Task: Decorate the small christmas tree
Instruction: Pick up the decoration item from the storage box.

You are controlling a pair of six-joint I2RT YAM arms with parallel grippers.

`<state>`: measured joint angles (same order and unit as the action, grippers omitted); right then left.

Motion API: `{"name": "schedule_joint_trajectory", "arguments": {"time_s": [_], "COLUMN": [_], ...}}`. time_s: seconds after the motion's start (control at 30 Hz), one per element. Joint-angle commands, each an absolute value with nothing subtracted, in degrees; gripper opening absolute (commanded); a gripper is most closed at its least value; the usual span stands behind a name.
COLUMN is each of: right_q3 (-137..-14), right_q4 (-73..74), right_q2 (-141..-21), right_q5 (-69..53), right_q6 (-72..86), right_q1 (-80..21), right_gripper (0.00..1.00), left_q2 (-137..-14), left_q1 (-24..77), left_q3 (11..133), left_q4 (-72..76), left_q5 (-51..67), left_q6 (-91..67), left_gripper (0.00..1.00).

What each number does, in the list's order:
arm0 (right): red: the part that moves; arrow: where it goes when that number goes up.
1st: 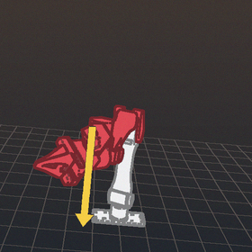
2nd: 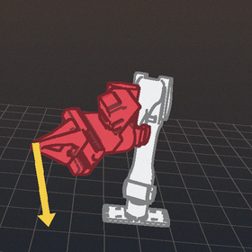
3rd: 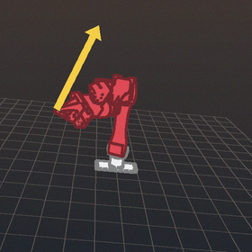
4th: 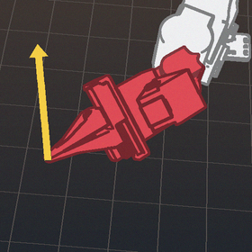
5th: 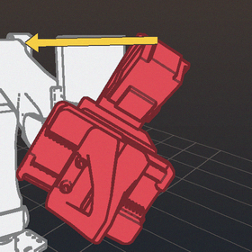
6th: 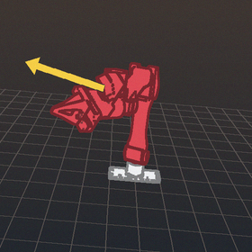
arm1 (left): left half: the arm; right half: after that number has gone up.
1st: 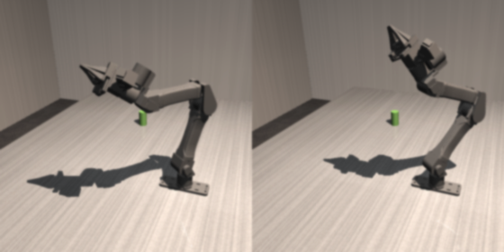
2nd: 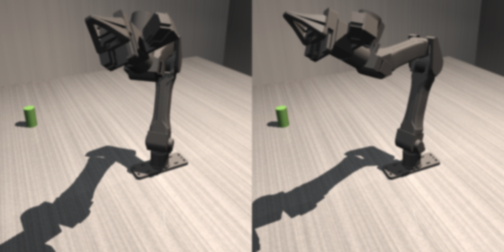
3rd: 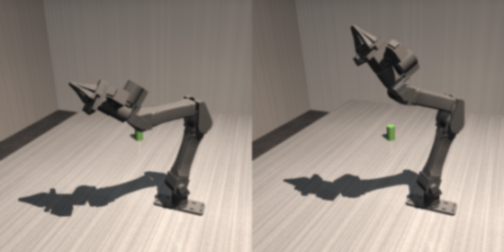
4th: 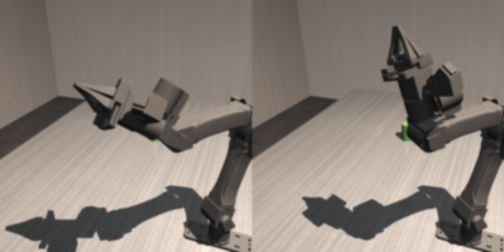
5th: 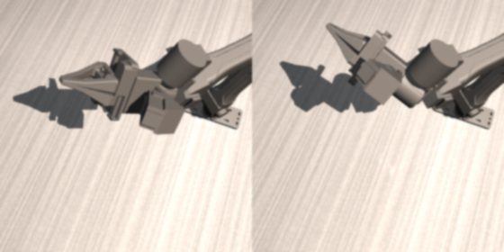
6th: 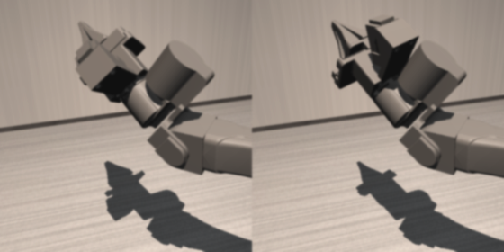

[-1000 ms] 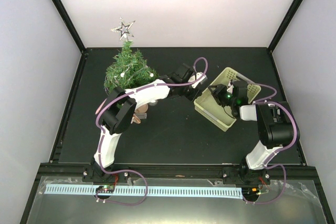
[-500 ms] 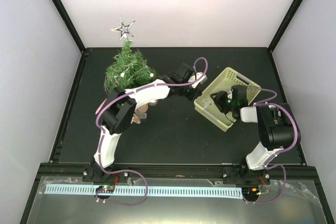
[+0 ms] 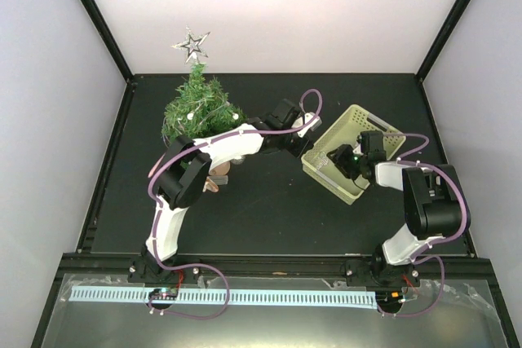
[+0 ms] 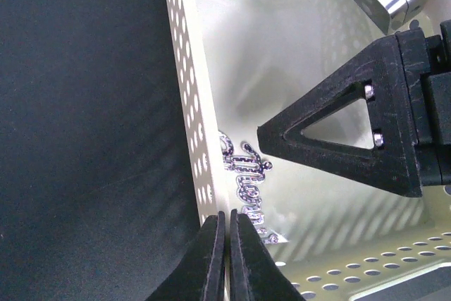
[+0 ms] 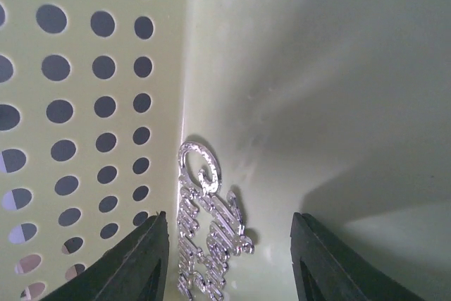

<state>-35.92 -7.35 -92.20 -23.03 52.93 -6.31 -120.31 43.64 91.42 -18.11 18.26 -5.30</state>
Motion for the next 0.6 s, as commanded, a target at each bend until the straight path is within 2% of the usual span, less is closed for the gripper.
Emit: {"name": "schedule_joint_trajectory", "arguments": {"time_s": [0.0,0.43,0.57], "right_q3": [-38.19,-41.19,-38.59], "right_q4": [-0.96,0.80,-5.56], "right_q2": [-94.14,-99.79,-99.55], "right_q5": [-26.25,-27.93,-30.90], "right_q6": [48.74,48.82,51.95], "right_q1": [-6.29,-8.68,-9.21], "right_gripper": [0.49,0.48,0.47], "left_q2": [-119.92,-120.03,-119.84], "left_q1": [44.58,44.56,44.65], "left_q3": [89.73,89.79,89.00], "left_q4": [-22.05,-21.30,-20.71], "left_q5": [19.51,19.75,19.74], "left_q6": [-5.71,-6.67,-7.09], "left_gripper": [0.02,0.02,0.02]}}
